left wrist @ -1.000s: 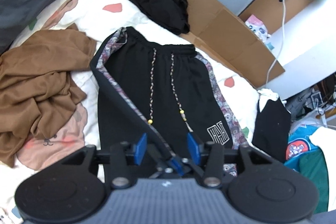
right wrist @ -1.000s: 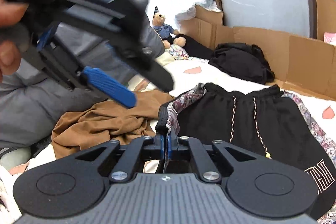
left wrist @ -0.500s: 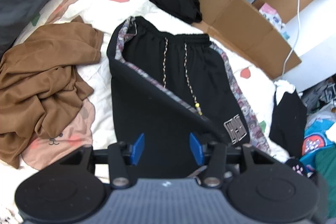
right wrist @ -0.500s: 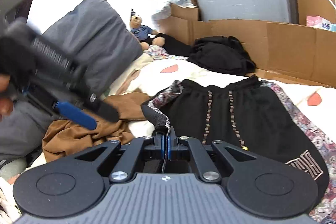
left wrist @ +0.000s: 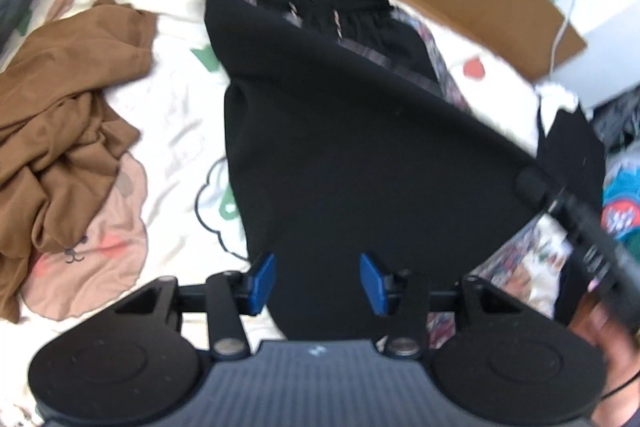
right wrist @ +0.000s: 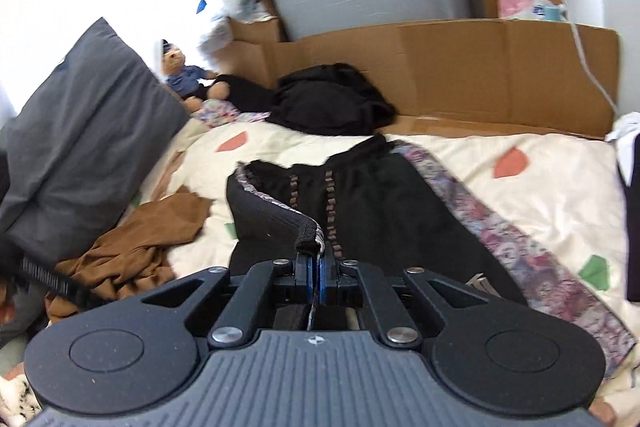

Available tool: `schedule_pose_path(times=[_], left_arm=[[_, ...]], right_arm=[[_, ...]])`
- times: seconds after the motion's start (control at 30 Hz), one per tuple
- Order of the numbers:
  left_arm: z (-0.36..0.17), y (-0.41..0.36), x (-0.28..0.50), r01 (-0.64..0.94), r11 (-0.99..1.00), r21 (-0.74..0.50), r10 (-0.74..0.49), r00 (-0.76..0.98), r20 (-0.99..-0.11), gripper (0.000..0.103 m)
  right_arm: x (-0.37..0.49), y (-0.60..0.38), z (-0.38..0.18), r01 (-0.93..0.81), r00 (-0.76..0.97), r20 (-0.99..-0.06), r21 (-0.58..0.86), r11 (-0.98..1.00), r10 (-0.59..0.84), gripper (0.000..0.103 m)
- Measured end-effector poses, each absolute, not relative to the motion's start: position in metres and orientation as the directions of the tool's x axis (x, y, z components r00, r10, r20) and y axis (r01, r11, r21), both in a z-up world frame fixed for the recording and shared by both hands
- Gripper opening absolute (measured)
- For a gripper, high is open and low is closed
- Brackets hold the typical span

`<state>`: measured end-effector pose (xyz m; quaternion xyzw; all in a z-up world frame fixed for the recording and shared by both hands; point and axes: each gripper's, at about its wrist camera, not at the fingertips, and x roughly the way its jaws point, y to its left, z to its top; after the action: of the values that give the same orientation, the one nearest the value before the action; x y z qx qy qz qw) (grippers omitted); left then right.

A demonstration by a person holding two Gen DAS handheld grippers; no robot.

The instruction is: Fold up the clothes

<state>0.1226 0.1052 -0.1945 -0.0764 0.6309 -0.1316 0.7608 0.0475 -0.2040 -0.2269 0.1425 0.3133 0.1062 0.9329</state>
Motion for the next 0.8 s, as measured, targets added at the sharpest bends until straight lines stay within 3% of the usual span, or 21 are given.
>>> schedule_pose_path(times=[0.23,0.33,0.53,0.63,0.8], left_arm=[[-0.208,0.084,0.113,0.144,0.962,-0.23,-0.248,0.121,-0.961,0.05],[-0.217,0.092,0.112,-0.013,0.958,-0.286,-0.281,0.148,-0.948,0.049],[-0.25,0.083,0.081,-0.107,0.945,-0.309,-0.294,0.14,-0.946,0.047],[-0.264,0.081,0.062,-0.146,0.939,-0.311,-0.292,0.142,-0.946,0.038],[-0.279,0.088,0.033,-0.272,0.891,-0.364,-0.318,0.199,-0.927,0.037]], right_arm=[[0.055,-0.232,-0.237,-0.058,0.78,-0.559,0.382,0.922,0.281,0.003],[0.057,-0.241,-0.241,-0.043,0.777,-0.563,0.402,0.915,0.284,0.003],[0.054,-0.259,-0.248,-0.013,0.781,-0.552,0.454,0.891,0.293,0.003],[0.053,-0.272,-0.257,0.018,0.778,-0.561,0.472,0.881,0.284,0.003],[0.053,-0.292,-0.263,0.07,0.781,-0.572,0.478,0.876,0.25,0.003]])
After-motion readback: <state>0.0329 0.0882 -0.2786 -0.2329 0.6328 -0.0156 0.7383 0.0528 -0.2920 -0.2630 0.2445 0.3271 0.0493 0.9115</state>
